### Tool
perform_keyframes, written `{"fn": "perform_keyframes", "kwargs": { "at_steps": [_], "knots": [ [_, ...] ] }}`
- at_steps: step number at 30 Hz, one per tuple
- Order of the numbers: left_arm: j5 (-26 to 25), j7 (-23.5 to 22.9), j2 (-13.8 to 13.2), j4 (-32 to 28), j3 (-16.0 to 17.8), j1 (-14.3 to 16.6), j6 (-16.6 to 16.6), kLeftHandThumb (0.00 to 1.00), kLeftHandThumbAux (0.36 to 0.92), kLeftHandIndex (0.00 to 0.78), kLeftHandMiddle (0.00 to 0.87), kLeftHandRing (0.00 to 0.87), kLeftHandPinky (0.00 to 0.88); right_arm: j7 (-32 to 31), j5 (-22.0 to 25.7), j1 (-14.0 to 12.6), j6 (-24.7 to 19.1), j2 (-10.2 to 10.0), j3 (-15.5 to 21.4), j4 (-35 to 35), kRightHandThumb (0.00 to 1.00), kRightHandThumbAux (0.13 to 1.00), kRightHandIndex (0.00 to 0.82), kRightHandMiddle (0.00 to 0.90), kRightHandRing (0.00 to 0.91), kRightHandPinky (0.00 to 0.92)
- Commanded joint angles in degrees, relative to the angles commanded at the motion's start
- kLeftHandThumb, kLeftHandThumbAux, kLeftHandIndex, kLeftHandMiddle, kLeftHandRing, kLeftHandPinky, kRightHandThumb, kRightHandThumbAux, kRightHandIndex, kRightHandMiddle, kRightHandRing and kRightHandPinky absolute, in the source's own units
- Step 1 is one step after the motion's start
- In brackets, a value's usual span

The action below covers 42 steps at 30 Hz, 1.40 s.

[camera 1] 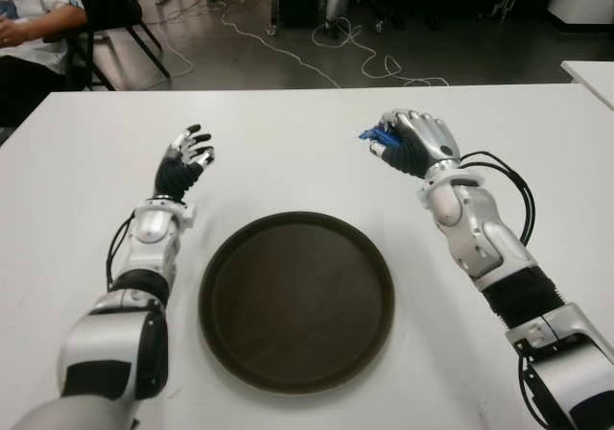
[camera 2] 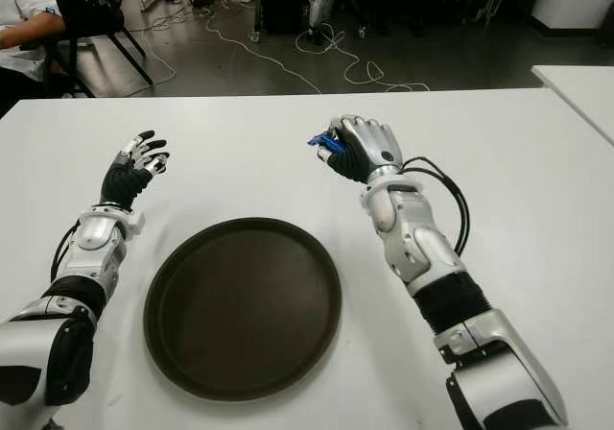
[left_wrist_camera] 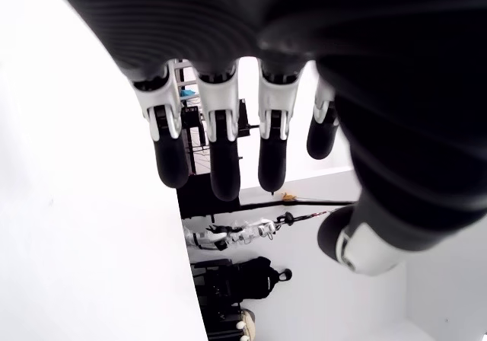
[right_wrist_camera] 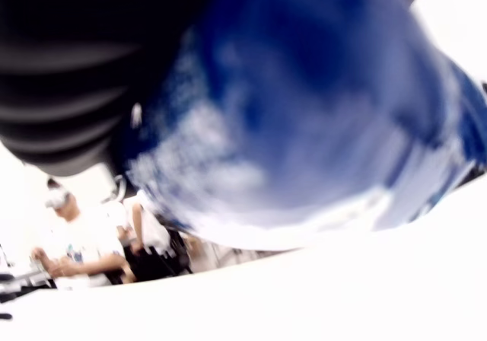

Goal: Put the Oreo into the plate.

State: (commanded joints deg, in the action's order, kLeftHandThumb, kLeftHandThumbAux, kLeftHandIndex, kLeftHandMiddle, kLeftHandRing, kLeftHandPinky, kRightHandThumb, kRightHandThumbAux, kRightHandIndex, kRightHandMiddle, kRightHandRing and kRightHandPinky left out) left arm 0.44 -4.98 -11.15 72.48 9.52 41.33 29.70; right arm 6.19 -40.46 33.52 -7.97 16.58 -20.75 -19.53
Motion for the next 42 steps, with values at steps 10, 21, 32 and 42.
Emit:
{"fn": "perform_keyframes", "kwargs": {
  "at_steps": [10,21,32,42],
  "knots": [
    [-0.31,-0.19,0.19,0.21,0.41,0.16,-0.23,0.187,0.645,0.13,0.217,0.212,0.224,0.26,0.08,-1.82,0.07,-0.31,0.32,2.69,0.688,0.734,0.433,0.743,0.749,0.734],
    [-0.66,-0.65,0.35,0.21,0.72,0.21,-0.33,0.2,0.646,0.132,0.22,0.212,0.225,0.88,0.08,-3.86,0.6,-1.17,0.42,5.85,0.69,0.733,0.432,0.736,0.743,0.736],
    [-0.32,-0.25,0.35,0.22,0.49,0.34,-0.56,0.217,0.671,0.125,0.214,0.206,0.221,3.28,-2.4,-8.15,2.23,-5.5,-4.15,10.5,0.688,0.734,0.432,0.747,0.75,0.744],
    [-0.12,0.45,0.52,0.12,0.29,0.26,-0.35,0.205,0.679,0.142,0.232,0.218,0.234,-1.64,-2.21,-10.25,7.93,-5.84,-9.4,10.89,0.693,0.732,0.43,0.744,0.75,0.748]
  ]
}}
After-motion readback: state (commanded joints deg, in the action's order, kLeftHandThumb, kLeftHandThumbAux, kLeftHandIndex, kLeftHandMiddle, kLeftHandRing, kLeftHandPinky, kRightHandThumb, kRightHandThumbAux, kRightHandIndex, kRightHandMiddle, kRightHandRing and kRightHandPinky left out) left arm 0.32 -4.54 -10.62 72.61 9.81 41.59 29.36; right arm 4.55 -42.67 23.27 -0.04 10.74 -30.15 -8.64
